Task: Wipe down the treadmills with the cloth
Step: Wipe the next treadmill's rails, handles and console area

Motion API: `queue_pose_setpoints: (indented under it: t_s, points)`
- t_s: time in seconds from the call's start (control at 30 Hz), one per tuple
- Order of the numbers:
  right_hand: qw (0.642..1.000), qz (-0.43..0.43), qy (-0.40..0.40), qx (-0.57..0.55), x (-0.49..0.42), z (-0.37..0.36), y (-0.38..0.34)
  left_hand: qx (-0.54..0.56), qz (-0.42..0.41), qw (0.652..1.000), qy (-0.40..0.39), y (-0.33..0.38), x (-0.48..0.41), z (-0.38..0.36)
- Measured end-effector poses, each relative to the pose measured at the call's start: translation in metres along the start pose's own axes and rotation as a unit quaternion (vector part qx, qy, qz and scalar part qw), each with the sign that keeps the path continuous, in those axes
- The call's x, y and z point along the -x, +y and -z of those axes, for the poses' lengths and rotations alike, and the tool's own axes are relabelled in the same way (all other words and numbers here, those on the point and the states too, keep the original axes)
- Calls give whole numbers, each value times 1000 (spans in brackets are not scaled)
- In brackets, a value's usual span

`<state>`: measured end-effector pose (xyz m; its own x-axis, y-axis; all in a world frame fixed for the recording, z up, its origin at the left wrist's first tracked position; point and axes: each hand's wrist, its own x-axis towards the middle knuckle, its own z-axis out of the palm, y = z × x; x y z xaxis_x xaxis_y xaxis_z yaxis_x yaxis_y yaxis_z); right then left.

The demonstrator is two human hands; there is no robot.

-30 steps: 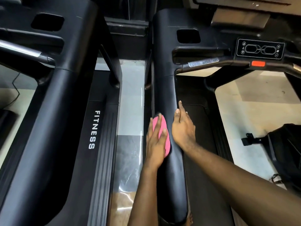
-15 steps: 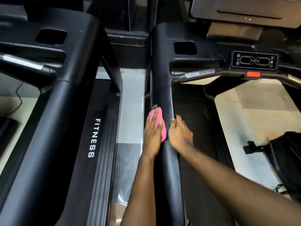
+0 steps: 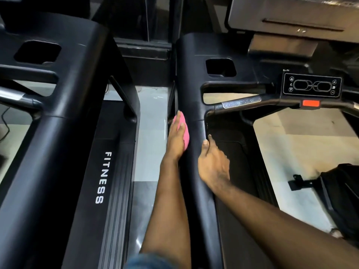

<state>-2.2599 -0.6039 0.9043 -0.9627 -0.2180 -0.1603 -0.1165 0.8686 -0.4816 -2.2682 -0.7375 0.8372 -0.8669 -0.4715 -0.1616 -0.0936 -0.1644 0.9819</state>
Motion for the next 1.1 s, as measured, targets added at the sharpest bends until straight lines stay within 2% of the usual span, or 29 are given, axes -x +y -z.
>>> queue_pose_setpoints:
  t_s: [0.1,0.27,0.37,0.43,0.57,0.63,0.73,0.87,0.93,1.0,1.1]
  points:
    - [1000,7,6,6,-2,-2,1,-13,1,1000,14,10,-19,-2]
    - [1000,5,-2,0,-2,0,0,-16,-44,999,19,-3,82,-9]
    - [1000,15,2,-1,-1,0,0,-4,-27,999,22,-20,122,-11]
    - [1000,18,3,-1,-1,-1,1,23,6,1000,7,-24,116,-10]
    - [1000,17,3,-3,-2,-3,2,155,59,986,-13,-22,48,-6]
    - [1000,14,3,-9,-3,-4,3,162,70,984,-14,-12,11,-5]
    - [1000,6,-4,-27,-5,-3,4,107,44,993,11,0,3,-7]
    - [998,-8,-18,-61,-4,-2,3,-41,-60,997,38,0,47,-11]
    - [996,-20,-28,-80,-3,1,1,-90,-64,993,42,-5,68,-14]
    - [987,-39,-36,-149,-1,6,-1,-130,-47,990,38,-1,95,-18]
    - [952,-38,-48,-300,10,11,5,-235,-70,969,21,11,142,-27]
